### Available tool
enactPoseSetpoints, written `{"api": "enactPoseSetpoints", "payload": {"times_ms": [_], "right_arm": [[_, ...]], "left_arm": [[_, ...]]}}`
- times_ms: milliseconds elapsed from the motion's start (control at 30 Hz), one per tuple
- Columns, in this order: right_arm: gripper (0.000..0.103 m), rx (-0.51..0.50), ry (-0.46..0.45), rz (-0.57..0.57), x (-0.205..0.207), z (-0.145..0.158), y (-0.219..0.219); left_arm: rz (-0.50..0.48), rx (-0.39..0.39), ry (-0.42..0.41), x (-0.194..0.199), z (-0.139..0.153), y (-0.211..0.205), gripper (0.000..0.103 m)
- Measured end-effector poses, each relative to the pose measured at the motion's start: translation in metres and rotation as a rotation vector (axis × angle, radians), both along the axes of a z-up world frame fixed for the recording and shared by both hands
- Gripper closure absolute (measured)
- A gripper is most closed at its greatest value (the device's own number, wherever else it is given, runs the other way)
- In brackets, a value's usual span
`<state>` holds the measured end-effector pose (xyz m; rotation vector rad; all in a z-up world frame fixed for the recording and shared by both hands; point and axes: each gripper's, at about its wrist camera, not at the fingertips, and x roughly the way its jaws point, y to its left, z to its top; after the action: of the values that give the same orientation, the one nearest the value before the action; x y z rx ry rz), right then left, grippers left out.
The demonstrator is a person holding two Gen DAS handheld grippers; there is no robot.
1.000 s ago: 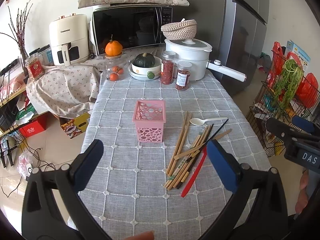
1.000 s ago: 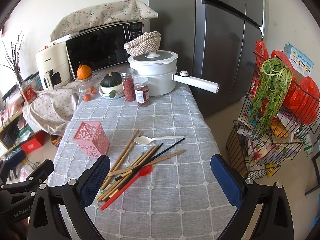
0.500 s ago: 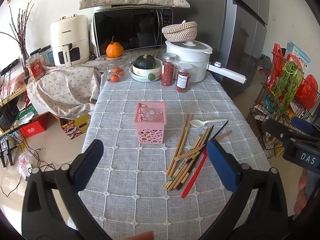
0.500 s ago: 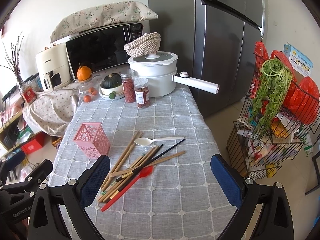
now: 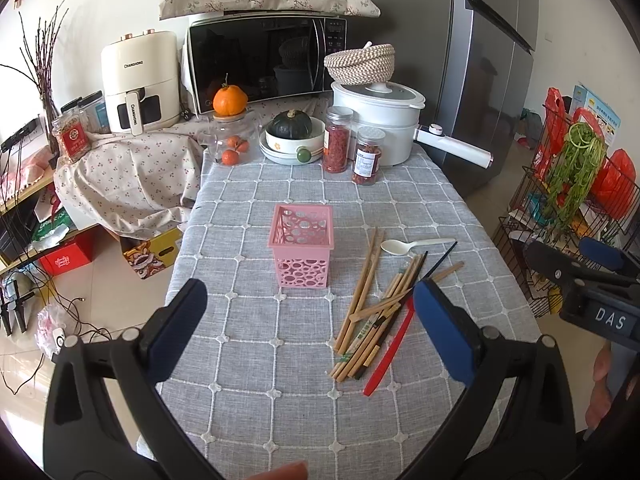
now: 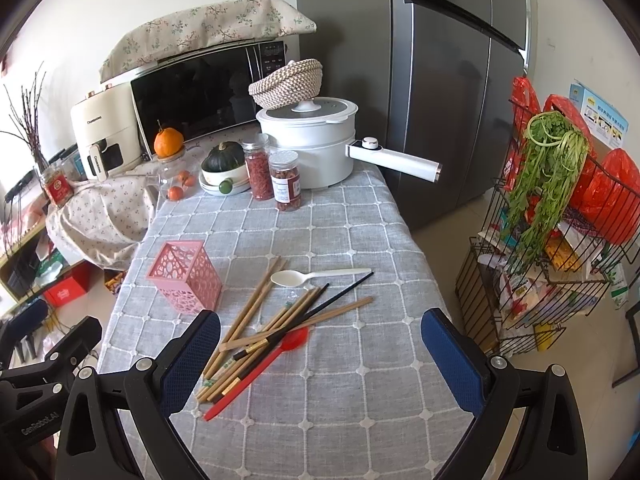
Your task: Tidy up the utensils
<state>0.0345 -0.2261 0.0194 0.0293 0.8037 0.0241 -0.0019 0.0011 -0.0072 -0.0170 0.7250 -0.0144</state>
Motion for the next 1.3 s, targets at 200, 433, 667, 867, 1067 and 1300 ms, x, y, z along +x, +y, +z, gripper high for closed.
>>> {"api": "enactPoseSetpoints", "payload": {"times_ms": [200, 433, 667, 867, 1067, 1300], "right_arm": [[0.001, -0.001, 0.001, 0.000, 0.0005, -0.0001, 0.0004], [0.001, 0.009, 0.005, -0.004, 0.0005, 0.0001, -0.0020], [0.001, 0.009, 0.006, -0.003, -0.0001, -0.0009, -0.0020], [0.001, 0.011, 0.008, -0.004, -0.0006, -0.0016, -0.0020], [0.001, 0.010, 0.008, -0.004, -0.0009, -0.0023, -0.0020], [0.001, 0.011, 0.009, -0.004, -0.0009, -0.0026, -0.0020]], "left_arm": [[-0.004, 0.002, 0.001, 0.0001, -0.0004, 0.0002, 0.000], [0.001, 0.003, -0.003, -0.0016, -0.0010, 0.0008, 0.000], [-0.001, 0.005, -0.003, -0.0013, -0.0016, 0.0007, 0.000], [-0.001, 0.005, -0.003, -0.0012, -0.0014, 0.0006, 0.000], [0.000, 0.005, -0.001, -0.0013, -0.0014, 0.0006, 0.000], [-0.001, 0.005, -0.001, -0.0009, -0.0012, 0.0002, 0.000]]}}
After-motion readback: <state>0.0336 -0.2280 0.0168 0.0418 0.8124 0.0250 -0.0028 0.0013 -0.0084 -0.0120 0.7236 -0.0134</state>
